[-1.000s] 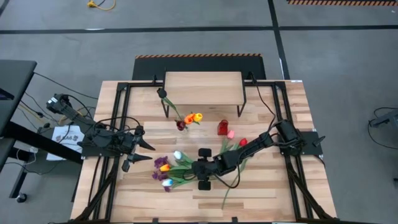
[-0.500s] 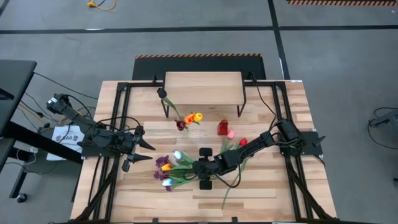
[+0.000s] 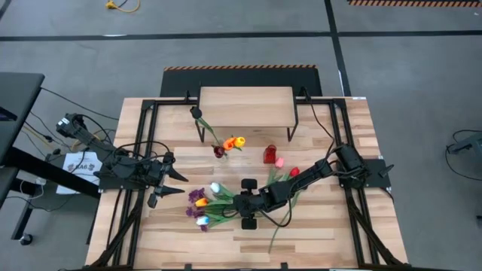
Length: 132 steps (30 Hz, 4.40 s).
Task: Pick and place flowers into a vace then onto a shelf
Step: Put the yellow tulip into the transparent vase
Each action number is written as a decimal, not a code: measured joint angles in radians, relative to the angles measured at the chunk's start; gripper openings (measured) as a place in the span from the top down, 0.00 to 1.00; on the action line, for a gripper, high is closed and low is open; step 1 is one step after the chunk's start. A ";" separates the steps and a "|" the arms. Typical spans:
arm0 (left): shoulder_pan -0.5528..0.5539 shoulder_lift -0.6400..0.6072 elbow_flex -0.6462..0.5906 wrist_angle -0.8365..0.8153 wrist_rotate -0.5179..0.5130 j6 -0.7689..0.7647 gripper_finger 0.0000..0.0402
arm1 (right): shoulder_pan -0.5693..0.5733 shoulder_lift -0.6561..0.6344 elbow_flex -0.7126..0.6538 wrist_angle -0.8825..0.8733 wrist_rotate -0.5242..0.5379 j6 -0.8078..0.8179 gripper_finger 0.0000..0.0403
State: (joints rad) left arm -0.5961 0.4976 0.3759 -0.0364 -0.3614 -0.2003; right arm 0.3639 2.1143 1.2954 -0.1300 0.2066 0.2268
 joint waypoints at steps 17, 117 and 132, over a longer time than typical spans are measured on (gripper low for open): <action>0.000 0.000 0.000 -0.006 -0.001 0.006 0.59 | 0.001 -0.002 0.050 -0.078 0.000 0.000 0.70; 0.000 0.000 0.000 -0.025 -0.055 0.012 0.59 | 0.197 -0.002 0.660 -0.779 0.435 -0.016 1.00; 0.000 0.000 0.000 -0.012 -0.071 0.064 0.59 | 0.243 -0.002 0.827 -0.724 0.535 -0.190 1.00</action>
State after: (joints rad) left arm -0.5957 0.4980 0.3763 -0.0483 -0.4328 -0.1365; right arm 0.6070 2.1128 2.1226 -0.8543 0.7414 0.0370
